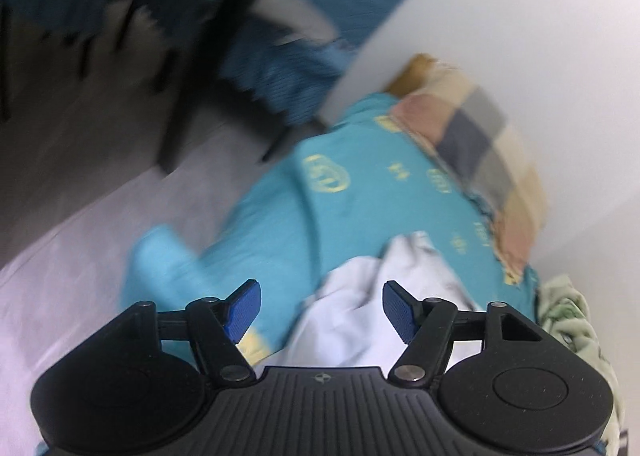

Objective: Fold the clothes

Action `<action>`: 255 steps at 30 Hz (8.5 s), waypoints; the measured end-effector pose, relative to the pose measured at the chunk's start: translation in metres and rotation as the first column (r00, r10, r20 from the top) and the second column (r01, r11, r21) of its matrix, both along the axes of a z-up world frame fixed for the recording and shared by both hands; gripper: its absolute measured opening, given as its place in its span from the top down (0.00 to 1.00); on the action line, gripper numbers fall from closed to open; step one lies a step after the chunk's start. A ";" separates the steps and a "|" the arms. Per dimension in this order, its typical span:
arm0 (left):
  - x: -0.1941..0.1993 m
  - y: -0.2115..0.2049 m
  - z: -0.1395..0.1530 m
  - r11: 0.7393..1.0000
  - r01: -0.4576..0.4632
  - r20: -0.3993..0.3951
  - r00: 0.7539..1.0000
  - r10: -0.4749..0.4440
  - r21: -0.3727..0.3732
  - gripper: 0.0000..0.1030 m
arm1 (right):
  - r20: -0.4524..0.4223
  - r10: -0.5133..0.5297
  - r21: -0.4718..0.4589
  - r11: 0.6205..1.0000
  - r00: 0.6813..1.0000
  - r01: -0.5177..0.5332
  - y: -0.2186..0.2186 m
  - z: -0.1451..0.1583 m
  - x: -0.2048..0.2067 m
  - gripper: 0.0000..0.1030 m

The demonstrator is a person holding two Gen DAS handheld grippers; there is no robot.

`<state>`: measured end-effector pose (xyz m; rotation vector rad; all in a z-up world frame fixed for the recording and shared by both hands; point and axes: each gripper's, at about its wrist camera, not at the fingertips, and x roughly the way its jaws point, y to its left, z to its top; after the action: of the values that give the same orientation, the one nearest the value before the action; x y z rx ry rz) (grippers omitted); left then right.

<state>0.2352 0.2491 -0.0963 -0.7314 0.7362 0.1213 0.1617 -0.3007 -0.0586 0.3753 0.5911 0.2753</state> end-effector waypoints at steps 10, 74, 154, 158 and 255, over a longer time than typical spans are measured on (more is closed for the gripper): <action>-0.009 0.027 -0.037 0.990 0.030 -0.069 0.997 -0.040 -0.141 0.47 | -0.131 -0.016 0.078 0.997 0.991 0.027 0.002 -0.038 -0.051 0.19; -0.004 -0.035 -0.054 0.965 0.040 -0.086 0.994 -0.064 -0.258 0.30 | -0.275 0.073 0.104 0.994 0.959 -0.045 0.031 -0.108 0.009 0.19; -0.032 -0.073 0.035 0.934 0.134 -0.093 0.990 -0.109 0.331 0.48 | -0.036 -0.045 -0.022 0.999 0.998 0.044 -0.004 -0.073 0.020 0.19; -0.062 -0.123 0.034 0.932 0.195 -0.070 0.981 -0.182 0.307 0.43 | -0.018 -0.145 -0.052 0.988 0.989 0.144 -0.035 -0.062 0.028 0.21; -0.177 -0.113 0.001 0.715 0.646 -0.651 0.668 -0.360 0.267 0.45 | -0.340 0.057 -0.070 0.994 0.939 -0.085 0.011 -0.067 -0.090 0.22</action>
<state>0.0579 0.1360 -0.0951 0.0515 1.4052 -0.0197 0.0713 -0.2900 -0.1258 0.3219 0.9529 0.2560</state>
